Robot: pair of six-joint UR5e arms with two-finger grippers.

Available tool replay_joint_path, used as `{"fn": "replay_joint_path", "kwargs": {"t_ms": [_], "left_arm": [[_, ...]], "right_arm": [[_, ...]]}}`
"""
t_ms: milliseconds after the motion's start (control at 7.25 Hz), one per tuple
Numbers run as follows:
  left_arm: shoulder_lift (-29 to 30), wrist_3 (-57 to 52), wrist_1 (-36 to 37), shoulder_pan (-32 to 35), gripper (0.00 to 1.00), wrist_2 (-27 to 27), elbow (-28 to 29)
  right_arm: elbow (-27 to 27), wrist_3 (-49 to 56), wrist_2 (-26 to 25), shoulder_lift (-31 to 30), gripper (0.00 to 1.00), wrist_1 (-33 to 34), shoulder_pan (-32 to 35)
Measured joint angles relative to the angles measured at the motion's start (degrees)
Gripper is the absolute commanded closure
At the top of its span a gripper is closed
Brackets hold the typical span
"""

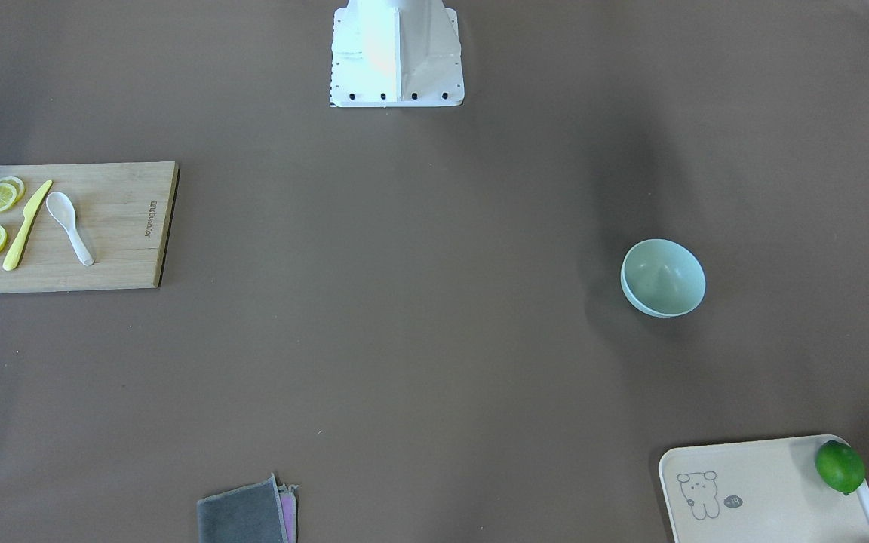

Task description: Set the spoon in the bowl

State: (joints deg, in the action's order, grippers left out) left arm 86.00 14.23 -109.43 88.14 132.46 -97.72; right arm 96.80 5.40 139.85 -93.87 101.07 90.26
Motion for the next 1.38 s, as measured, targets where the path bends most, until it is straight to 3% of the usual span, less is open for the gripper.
{"fn": "replay_joint_path", "kwargs": {"t_ms": [414, 828, 1241, 1379], "left_arm": [[2.96, 2.75, -8.72, -7.44, 0.02, 0.36, 0.52], [6.71, 21.49, -17.90, -18.77, 0.02, -0.12, 4.10], [12.04, 42.76, -32.17, -32.08, 0.03, -8.51, 13.10], [13.59, 45.47, -33.61, -34.33, 0.15, -9.94, 14.62]], "right_arm": [[0.37, 0.04, 0.26, 0.16, 0.00, 0.00, 0.00], [0.56, 0.07, 0.39, 0.41, 0.00, 0.00, 0.00], [0.69, 0.05, 0.36, 0.58, 0.00, -0.08, 0.00], [0.68, 0.05, 0.34, 0.60, 0.00, -0.06, 0.00]]}}
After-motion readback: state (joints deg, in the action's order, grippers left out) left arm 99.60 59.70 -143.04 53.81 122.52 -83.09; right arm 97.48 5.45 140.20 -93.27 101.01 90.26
